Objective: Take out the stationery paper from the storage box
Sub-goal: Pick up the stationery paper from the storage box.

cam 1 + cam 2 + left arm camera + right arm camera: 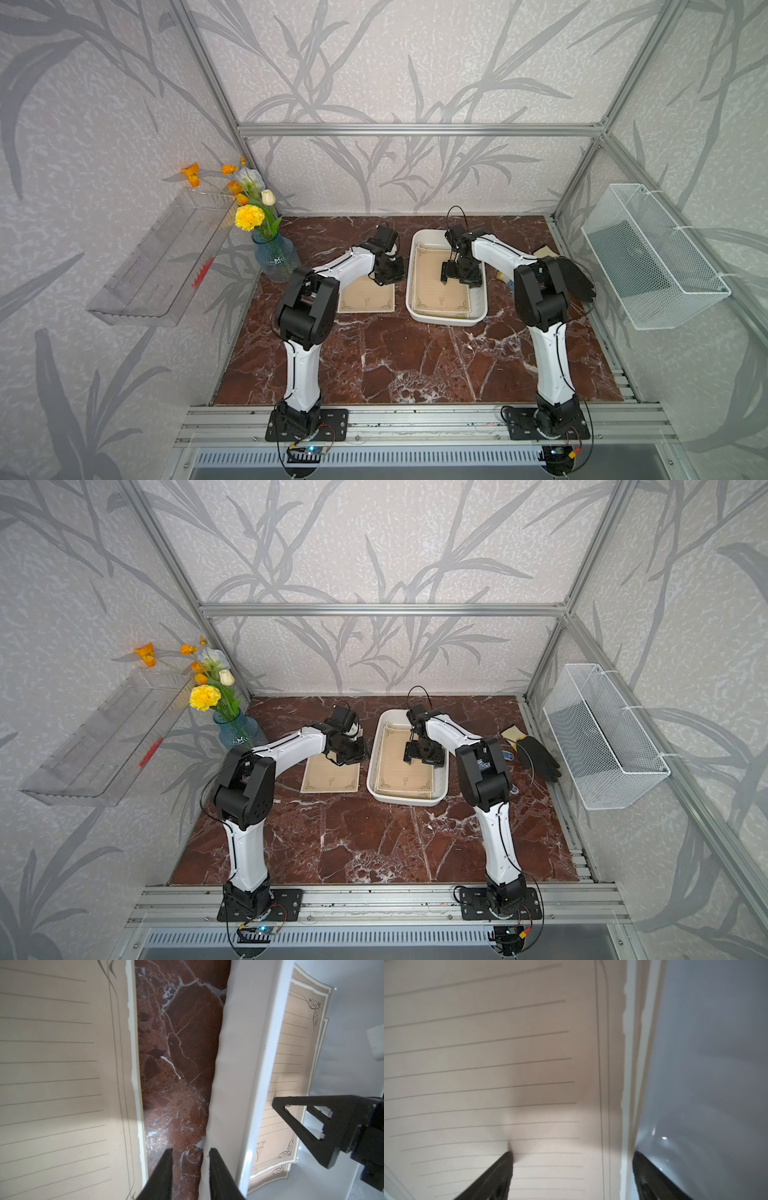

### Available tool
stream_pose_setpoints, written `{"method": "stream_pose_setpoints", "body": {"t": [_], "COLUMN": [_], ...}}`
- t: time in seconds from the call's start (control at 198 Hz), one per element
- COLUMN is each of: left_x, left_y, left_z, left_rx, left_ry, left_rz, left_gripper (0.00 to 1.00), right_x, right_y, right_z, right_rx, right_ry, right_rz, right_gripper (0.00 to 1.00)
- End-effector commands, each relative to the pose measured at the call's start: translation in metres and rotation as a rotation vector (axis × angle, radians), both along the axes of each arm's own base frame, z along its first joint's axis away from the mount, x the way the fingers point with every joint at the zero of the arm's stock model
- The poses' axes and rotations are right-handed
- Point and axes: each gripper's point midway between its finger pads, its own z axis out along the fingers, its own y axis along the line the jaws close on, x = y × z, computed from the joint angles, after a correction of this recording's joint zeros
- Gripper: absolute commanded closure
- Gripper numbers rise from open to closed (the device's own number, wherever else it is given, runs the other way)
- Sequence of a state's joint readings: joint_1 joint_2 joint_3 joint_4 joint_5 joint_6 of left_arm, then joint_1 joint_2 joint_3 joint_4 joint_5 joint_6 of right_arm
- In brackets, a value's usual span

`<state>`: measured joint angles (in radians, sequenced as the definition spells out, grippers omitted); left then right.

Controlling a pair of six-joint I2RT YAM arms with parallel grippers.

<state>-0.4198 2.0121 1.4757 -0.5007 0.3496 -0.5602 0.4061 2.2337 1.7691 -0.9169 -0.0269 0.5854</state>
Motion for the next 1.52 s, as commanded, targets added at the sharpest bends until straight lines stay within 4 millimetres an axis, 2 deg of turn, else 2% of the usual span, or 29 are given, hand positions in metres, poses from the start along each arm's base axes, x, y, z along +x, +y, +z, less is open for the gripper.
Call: {"method": "stream_pose_setpoints", "body": {"t": [0.0, 0.273, 0.652, 0.799, 1.264, 1.37, 1.511], "left_x": [-0.001, -0.002, -0.002, -0.002, -0.003, -0.002, -0.003], "left_y": [-0.001, -0.001, -0.001, -0.001, -0.003, -0.003, -0.002], "left_z": [0.000, 0.002, 0.003, 0.003, 0.005, 0.005, 0.004], "left_rx": [0.004, 0.002, -0.003, -0.002, -0.008, -0.010, -0.007], "left_ry": [0.001, -0.002, -0.005, -0.005, -0.006, -0.007, -0.004], "left_rz": [-0.003, -0.003, 0.001, 0.001, -0.002, -0.001, 0.001], "left_gripper": [0.69, 0.70, 0.70, 0.69, 0.70, 0.69, 0.69], "right_x": [-0.003, -0.005, -0.011, -0.013, -0.017, -0.016, -0.018], "right_y": [0.005, 0.005, 0.005, 0.005, 0.007, 0.009, 0.000], "right_z": [0.013, 0.024, 0.024, 0.020, 0.036, 0.036, 0.026], "right_rx": [0.038, 0.051, 0.058, 0.057, 0.090, 0.103, 0.051], "right_ry": [-0.013, -0.024, -0.008, 0.003, -0.015, -0.018, -0.003], "right_rz": [-0.013, -0.019, -0.027, -0.027, -0.032, -0.030, -0.038], "right_gripper": [0.14, 0.15, 0.06, 0.06, 0.07, 0.08, 0.05]}}
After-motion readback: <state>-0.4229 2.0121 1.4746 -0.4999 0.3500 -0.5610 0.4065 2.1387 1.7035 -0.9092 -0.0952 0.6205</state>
